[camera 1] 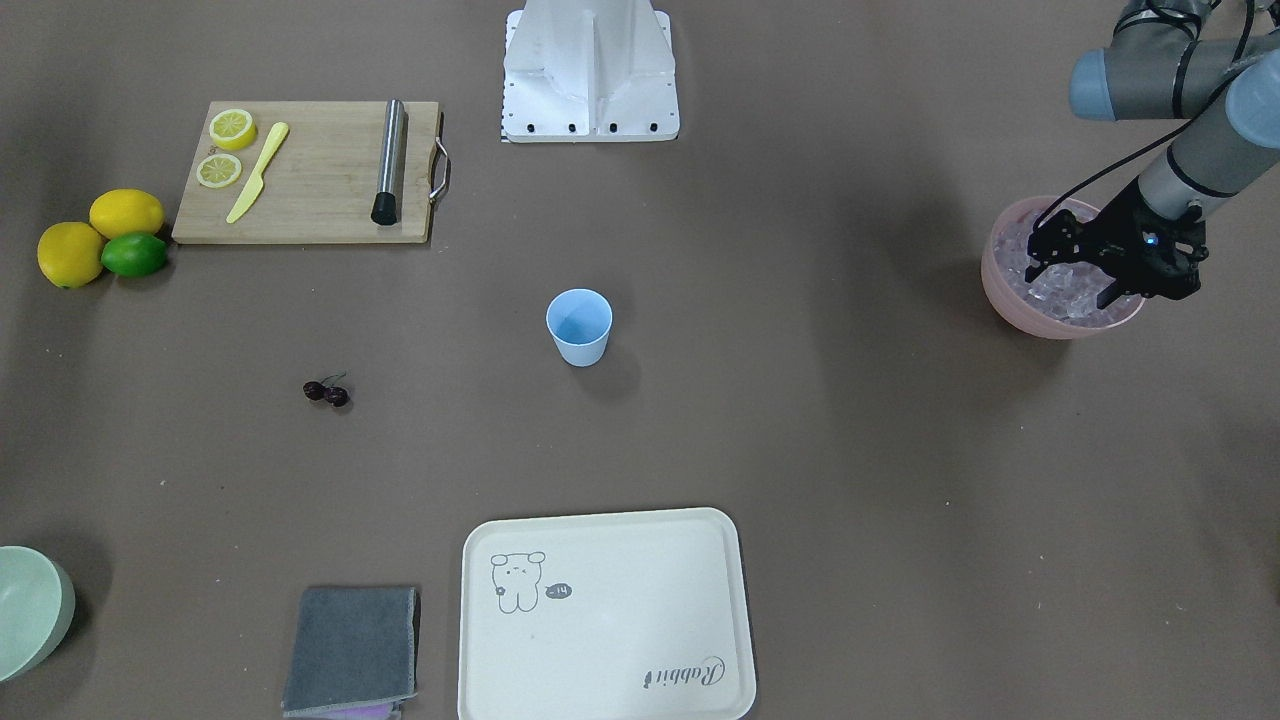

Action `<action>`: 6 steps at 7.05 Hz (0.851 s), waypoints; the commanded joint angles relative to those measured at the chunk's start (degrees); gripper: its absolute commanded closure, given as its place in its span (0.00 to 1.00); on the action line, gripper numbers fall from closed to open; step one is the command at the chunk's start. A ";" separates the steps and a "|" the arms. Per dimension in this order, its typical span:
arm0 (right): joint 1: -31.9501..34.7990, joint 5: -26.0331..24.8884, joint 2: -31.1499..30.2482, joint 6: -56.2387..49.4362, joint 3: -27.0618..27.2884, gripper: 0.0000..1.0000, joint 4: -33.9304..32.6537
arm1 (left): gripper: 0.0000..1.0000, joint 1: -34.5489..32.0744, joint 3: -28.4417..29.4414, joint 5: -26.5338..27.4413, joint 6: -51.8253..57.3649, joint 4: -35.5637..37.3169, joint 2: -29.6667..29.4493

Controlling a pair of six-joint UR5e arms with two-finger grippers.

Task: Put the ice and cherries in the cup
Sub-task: 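Lower the left gripper into the bowl and grasp an ice cube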

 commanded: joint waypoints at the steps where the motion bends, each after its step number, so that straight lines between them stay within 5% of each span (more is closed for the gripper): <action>1: -0.06 0.07 -0.08 0.00 0.01 0.00 0.00 | 0.02 0.02 0.53 -0.13 -0.09 0.08 -0.06; 6: 0.03 0.07 -0.09 0.00 0.19 0.00 0.00 | 0.02 2.31 0.97 -0.13 -0.27 0.08 -0.14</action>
